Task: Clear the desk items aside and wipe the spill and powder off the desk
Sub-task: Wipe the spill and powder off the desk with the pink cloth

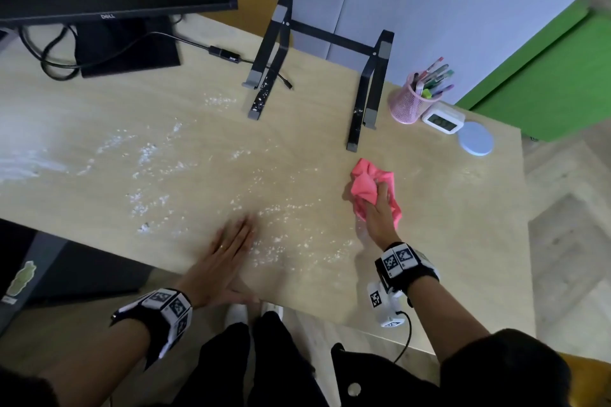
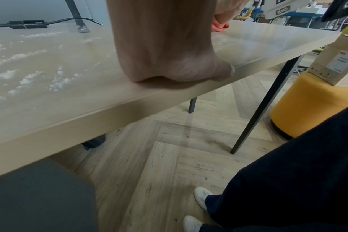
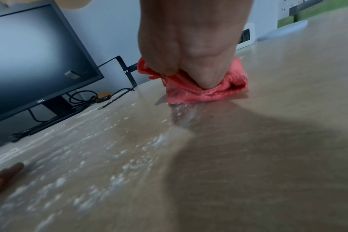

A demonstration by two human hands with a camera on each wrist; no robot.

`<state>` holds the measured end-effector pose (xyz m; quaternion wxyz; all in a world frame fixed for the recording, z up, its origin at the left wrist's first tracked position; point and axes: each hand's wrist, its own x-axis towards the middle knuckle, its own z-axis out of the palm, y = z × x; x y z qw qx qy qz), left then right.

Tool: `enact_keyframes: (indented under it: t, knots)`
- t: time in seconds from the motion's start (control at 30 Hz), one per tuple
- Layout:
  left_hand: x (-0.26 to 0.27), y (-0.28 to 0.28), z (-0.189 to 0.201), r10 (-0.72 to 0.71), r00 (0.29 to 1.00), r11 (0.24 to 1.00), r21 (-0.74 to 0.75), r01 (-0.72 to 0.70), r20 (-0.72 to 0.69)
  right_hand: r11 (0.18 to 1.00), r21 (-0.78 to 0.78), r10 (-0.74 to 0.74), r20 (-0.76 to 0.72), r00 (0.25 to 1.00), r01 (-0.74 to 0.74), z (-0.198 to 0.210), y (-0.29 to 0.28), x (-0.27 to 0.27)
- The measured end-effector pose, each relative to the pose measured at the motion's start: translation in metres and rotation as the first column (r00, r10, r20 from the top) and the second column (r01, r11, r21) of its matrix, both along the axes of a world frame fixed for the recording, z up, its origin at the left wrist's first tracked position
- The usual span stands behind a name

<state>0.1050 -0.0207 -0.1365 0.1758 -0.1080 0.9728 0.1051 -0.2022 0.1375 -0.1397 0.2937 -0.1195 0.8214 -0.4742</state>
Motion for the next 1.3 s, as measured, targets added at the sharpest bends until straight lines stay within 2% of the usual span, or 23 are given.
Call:
enact_keyframes:
  t: [0.2, 0.33, 0.53, 0.63, 0.67, 0.8, 0.87, 0.97, 1.03, 1.2, 1.3]
  knots:
    - [0.001, 0.001, -0.003, -0.031, 1.0, 0.999, -0.03, 0.031, -0.001, 0.997, -0.046, 0.06, -0.009, 0.998, -0.061, 0.004, 0.002, 0.032]
    - [0.002, 0.001, -0.003, -0.027, 1.0, 1.0, 0.015, 0.026, 0.007, 0.995, -0.045, 0.089, 0.034, 0.995, -0.088, 0.006, 0.004, 0.069]
    - [0.002, -0.002, -0.002, -0.027, 0.999, 0.999, 0.037, 0.026, 0.02, 0.999, 0.036, 0.013, 0.033, 0.999, -0.014, -0.013, 0.024, 0.111]
    - [0.002, -0.002, -0.003, -0.03, 0.998, 0.997, 0.075, 0.034, -0.052, 0.995, 0.096, 0.001, 0.005, 1.0, -0.002, -0.025, 0.037, 0.131]
    - [0.003, -0.003, -0.004, -0.027, 0.996, 0.994, 0.1, 0.036, -0.09, 0.992, 0.126, -0.002, -0.014, 1.0, 0.004, -0.01, 0.036, 0.142]
    - [0.01, -0.01, -0.005, -0.013, 0.99, 0.988, 0.149, 0.033, -0.138, 0.991, 0.105, -0.074, -0.05, 0.996, 0.079, 0.02, 0.033, 0.178]
    - [0.015, -0.016, -0.005, -0.018, 0.992, 0.991, 0.127, 0.034, -0.121, 0.99, 0.065, -0.125, -0.034, 0.992, 0.127, 0.016, 0.032, 0.19]
    - [0.021, -0.028, -0.003, -0.012, 0.998, 0.994, 0.111, 0.019, -0.066, 0.944, 0.132, -0.306, 0.014, 0.952, 0.302, 0.006, 0.021, 0.21]
    - [0.021, -0.033, -0.002, -0.019, 0.999, 0.993, 0.114, 0.025, -0.048, 0.91, 0.061, -0.413, 0.042, 0.91, 0.411, 0.006, 0.008, 0.223]
    - [0.018, -0.037, -0.005, -0.043, 0.996, 0.991, 0.121, 0.052, -0.074, 0.842, 0.091, -0.539, 0.102, 0.836, 0.531, 0.006, -0.031, 0.232]
    - [0.019, -0.037, -0.007, -0.026, 0.996, 0.991, 0.125, 0.037, -0.089, 0.834, 0.096, -0.552, 0.11, 0.827, 0.544, 0.002, -0.052, 0.222]
